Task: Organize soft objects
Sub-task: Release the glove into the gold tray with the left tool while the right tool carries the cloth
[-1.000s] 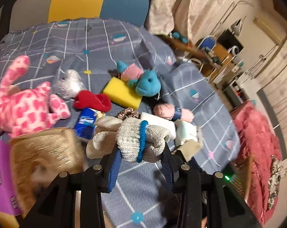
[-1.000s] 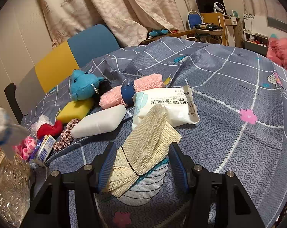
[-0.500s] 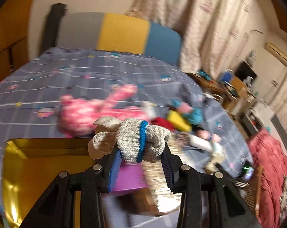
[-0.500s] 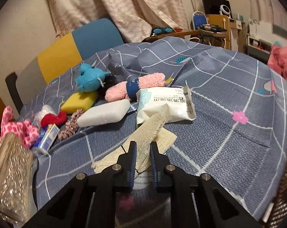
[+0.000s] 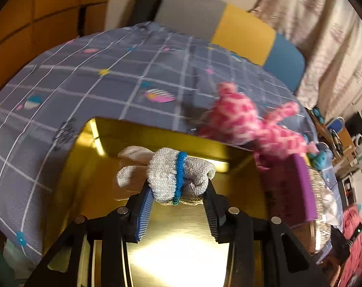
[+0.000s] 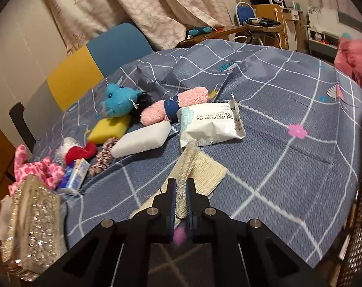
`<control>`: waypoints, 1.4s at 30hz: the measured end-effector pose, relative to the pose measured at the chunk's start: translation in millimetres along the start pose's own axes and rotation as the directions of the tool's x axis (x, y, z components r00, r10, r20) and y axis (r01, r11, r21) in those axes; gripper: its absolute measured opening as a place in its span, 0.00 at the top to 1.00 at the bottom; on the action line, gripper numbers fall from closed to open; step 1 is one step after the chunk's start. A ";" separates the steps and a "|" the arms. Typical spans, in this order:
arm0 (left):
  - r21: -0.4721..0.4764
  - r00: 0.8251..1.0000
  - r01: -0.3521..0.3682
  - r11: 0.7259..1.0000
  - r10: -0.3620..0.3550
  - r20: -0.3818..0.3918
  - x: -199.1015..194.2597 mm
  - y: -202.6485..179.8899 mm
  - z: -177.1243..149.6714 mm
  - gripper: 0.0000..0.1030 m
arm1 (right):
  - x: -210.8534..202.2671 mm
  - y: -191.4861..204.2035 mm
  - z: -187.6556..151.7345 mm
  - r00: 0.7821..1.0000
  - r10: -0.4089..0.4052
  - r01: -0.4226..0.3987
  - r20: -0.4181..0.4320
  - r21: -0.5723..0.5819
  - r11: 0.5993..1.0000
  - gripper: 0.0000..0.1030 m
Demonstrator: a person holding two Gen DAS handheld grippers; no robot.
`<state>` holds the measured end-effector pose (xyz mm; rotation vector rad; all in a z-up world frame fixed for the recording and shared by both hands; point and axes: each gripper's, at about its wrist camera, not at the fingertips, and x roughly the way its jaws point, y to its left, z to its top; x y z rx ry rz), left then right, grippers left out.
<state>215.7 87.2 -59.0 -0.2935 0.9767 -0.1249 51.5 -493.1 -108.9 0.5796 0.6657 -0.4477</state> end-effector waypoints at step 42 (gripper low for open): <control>-0.171 0.998 0.038 0.984 -0.047 -0.047 39.6 77.5 9.0 0.41 | -139.0 191.7 15.1 0.919 0.392 -0.362 0.052 -0.286 0.887 0.93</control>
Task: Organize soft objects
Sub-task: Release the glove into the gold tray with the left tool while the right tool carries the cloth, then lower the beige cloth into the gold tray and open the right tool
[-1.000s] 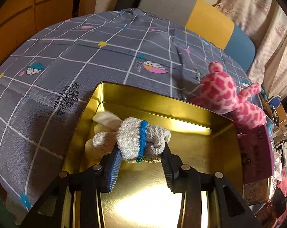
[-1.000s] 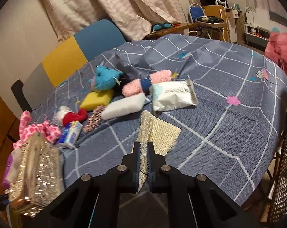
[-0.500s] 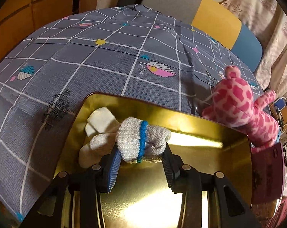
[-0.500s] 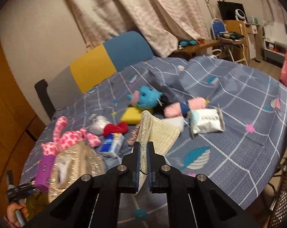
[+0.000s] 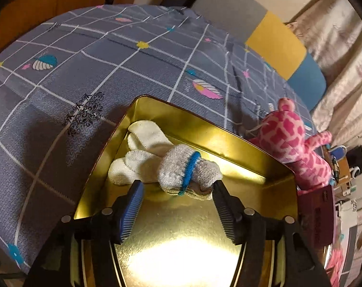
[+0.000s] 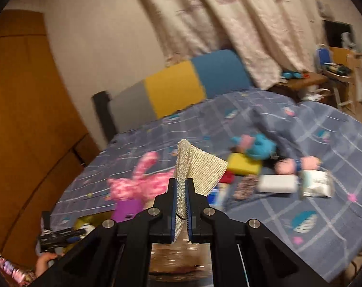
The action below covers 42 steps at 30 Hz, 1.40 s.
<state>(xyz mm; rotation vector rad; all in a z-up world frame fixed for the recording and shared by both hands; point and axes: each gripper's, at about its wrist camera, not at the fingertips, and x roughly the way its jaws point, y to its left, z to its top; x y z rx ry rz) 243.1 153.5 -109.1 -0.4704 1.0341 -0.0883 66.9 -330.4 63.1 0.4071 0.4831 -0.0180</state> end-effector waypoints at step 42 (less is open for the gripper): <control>-0.011 0.995 -0.002 1.000 0.003 0.101 -86.5 31.5 -82.4 0.40 | 258.9 219.3 -150.9 0.797 0.218 -0.278 -0.563 -0.022 0.960 0.63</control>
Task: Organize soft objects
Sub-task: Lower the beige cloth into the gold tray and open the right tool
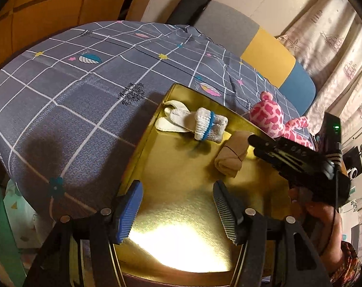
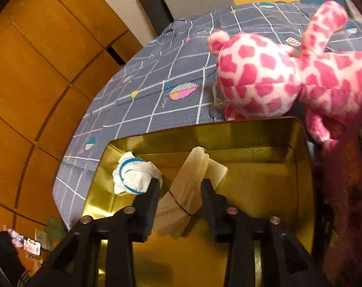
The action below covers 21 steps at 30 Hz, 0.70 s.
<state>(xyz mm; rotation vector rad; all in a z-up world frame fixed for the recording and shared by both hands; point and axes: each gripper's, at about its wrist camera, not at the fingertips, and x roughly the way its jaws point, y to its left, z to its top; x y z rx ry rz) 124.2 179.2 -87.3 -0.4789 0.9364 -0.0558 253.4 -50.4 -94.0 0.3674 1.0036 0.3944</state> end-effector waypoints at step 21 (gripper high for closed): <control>0.132 0.993 0.106 0.986 -0.099 -0.057 9.3 -71.4 -26.1 0.40 | -185.9 11.6 -21.4 0.940 -0.004 0.074 0.341 -0.193 0.978 0.44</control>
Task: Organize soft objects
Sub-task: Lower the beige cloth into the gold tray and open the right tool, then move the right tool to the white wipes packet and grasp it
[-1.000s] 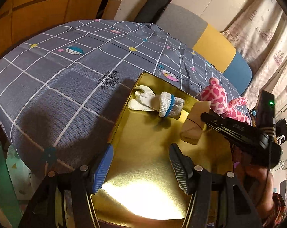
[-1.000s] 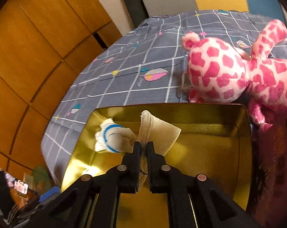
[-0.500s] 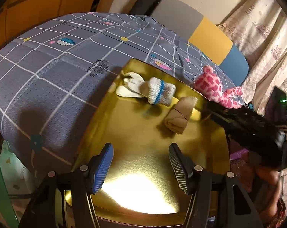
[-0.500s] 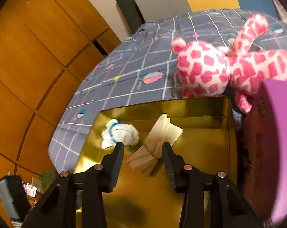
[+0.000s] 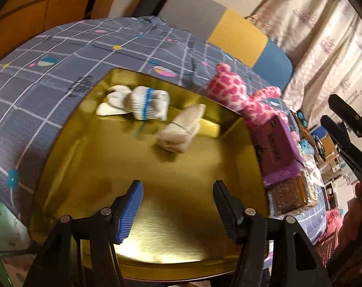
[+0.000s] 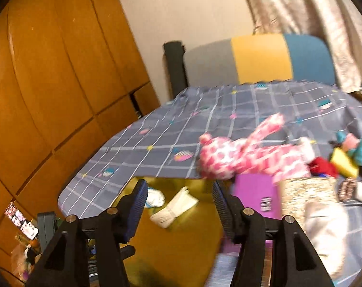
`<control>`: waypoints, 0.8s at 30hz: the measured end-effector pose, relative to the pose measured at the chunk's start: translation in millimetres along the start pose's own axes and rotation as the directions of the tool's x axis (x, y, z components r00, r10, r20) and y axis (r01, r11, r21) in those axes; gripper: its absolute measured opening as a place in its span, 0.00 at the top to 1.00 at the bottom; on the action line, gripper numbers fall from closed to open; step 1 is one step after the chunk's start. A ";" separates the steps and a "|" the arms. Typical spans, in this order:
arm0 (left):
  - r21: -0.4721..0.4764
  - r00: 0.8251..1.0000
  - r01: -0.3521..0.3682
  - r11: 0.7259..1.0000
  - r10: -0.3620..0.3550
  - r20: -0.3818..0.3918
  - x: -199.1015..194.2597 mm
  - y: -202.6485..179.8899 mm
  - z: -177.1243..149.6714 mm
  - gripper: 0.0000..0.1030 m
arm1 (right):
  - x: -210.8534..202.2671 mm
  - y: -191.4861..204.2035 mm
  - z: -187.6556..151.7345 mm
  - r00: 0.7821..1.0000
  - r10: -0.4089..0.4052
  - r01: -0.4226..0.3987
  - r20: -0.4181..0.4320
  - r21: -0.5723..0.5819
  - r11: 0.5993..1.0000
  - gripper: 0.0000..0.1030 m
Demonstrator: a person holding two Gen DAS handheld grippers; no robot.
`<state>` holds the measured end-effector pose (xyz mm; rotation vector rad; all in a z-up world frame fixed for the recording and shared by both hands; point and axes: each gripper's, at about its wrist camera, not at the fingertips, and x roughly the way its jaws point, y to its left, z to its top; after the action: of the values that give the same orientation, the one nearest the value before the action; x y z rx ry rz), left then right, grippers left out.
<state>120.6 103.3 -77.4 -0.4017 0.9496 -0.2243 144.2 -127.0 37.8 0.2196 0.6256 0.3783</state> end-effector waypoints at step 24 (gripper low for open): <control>0.244 0.976 0.220 0.945 -0.214 -0.052 -0.2 -141.2 -18.7 0.39 | -137.9 -239.7 -63.8 0.881 -0.471 0.451 -0.050 0.389 0.803 0.26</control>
<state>103.5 -28.6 -26.4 -0.2719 0.8886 -0.5450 69.1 -395.6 -14.7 0.4461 0.6797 -0.2338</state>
